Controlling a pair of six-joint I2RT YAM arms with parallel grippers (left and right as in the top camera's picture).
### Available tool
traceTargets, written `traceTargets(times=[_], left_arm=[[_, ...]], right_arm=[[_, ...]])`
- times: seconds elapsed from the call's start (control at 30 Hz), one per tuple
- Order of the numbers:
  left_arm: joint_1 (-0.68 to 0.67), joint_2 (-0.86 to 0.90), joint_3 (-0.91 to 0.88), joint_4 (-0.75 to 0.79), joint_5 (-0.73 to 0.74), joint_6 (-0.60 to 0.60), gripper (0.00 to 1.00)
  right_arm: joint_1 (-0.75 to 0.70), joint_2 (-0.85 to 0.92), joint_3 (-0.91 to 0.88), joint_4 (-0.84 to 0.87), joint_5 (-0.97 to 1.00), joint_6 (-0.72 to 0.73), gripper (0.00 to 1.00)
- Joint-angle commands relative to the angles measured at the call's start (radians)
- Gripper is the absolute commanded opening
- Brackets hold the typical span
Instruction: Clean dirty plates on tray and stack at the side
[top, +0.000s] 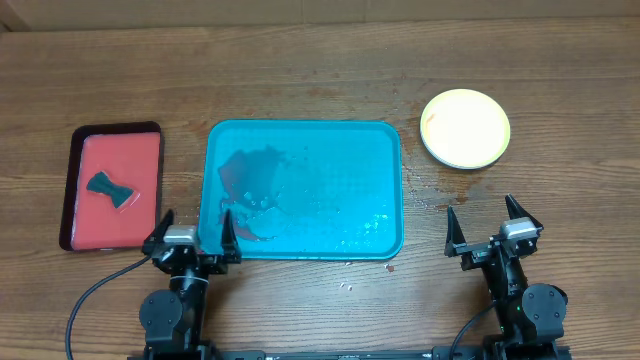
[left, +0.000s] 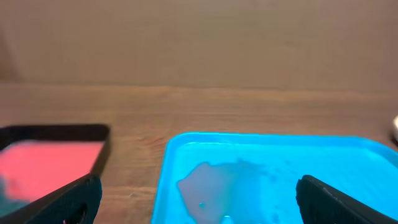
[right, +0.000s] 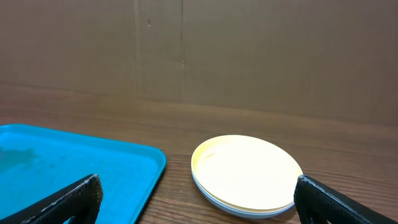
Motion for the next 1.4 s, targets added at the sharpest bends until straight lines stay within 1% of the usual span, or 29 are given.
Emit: traceTargets(times=[0.0, 0.17, 0.6, 0.7, 0.8, 0.93, 1.13, 1.27, 1.37], left_arm=[[-0.006, -0.013, -0.003, -0.004, -0.127, -0.083, 1.0], [-0.007, -0.013, -0.003, -0.006, -0.117, -0.056, 1.0], [-0.011, -0.013, -0.003, -0.006, -0.093, -0.053, 1.0], [-0.022, -0.013, -0.003, -0.006, -0.093, 0.014, 1.0], [-0.035, -0.013, -0.003, -0.007, -0.087, 0.038, 1.0], [-0.046, -0.013, -0.003, -0.007, -0.056, 0.037, 1.0], [-0.06, -0.013, -0.003, -0.008, -0.061, 0.034, 1.0], [-0.057, -0.013, -0.003, -0.006, -0.102, -0.009, 1.0], [-0.057, -0.013, -0.003, -0.006, -0.101, -0.008, 1.0]], right_arm=[[0.005, -0.009, -0.011, 0.004, 0.009, 0.006, 1.0], [0.005, -0.009, -0.011, 0.004, 0.009, 0.006, 1.0], [0.005, -0.009, -0.011, 0.004, 0.009, 0.006, 1.0], [0.005, -0.009, -0.011, 0.004, 0.009, 0.006, 1.0], [0.005, -0.009, -0.011, 0.004, 0.009, 0.006, 1.0], [0.005, -0.009, -0.011, 0.004, 0.009, 0.006, 1.0], [0.005, -0.009, -0.011, 0.004, 0.009, 0.006, 1.0], [0.005, -0.009, -0.011, 0.004, 0.009, 0.006, 1.0], [0.005, -0.009, -0.011, 0.004, 0.009, 0.006, 1.0]])
